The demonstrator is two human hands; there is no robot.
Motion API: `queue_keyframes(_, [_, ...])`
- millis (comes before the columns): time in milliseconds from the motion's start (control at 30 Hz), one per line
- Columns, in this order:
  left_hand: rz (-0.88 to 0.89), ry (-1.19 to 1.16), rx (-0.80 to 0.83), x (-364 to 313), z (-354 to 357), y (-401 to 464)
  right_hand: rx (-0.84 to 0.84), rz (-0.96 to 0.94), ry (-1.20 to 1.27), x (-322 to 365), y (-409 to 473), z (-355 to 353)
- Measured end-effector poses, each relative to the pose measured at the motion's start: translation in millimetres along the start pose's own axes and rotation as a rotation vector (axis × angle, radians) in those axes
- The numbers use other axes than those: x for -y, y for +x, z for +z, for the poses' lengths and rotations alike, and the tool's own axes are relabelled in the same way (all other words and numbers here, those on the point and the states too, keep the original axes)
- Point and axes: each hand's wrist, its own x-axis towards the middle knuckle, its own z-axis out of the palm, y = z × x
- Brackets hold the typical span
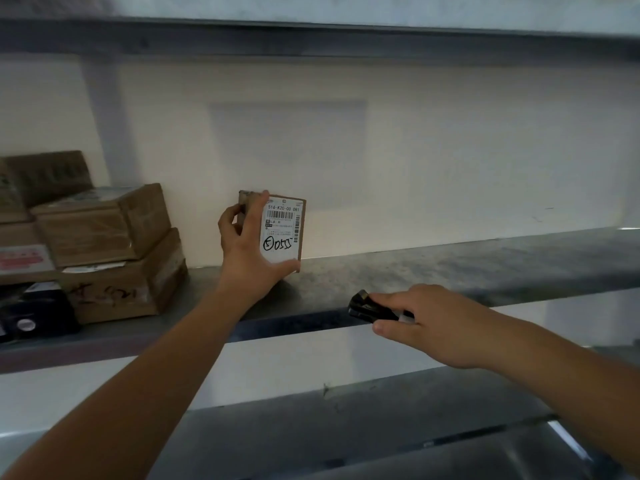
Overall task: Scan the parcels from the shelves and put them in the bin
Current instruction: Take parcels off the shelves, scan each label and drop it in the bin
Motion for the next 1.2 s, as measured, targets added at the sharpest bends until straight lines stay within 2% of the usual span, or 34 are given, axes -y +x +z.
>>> queue_keyframes(233, [-0.055, -0.256, -0.001, -34.9, -3.7, -13.7, -0.092, 0.056, -0.063, 4.7, -14.3, 4.9])
queue_keyframes(433, [0.015, -0.432, 0.166, -62.6, 1.4, -30.6, -0.222, 0.205, -0.046, 20.4, -37.3, 26.8])
queue_keyframes(633, [0.152, -0.609, 0.353, -75.1, 2.0, -46.6, -0.290, 0.456, -0.052, 50.8, -81.3, 46.2])
queue_keyframes(833, [0.187, -0.827, 0.607, -98.1, 23.6, -99.5, -0.404, 0.678, 0.036, 71.1, -156.4, 81.1])
queue_keyframes(933, [0.237, -0.851, 0.736, -116.2, 38.4, -136.6, -0.431, 0.855, -0.002, 84.0, -196.7, 102.7])
queue_keyframes(1033, [0.262, -0.846, 0.875, -136.5, 55.6, -176.8, -0.476, 0.983, 0.061, 90.6, -246.1, 127.9])
queue_keyframes(1200, [0.235, -0.938, 1.147, -165.5, 83.4, -252.4, -0.503, 1.194, 0.116, 100.1, -327.7, 168.9])
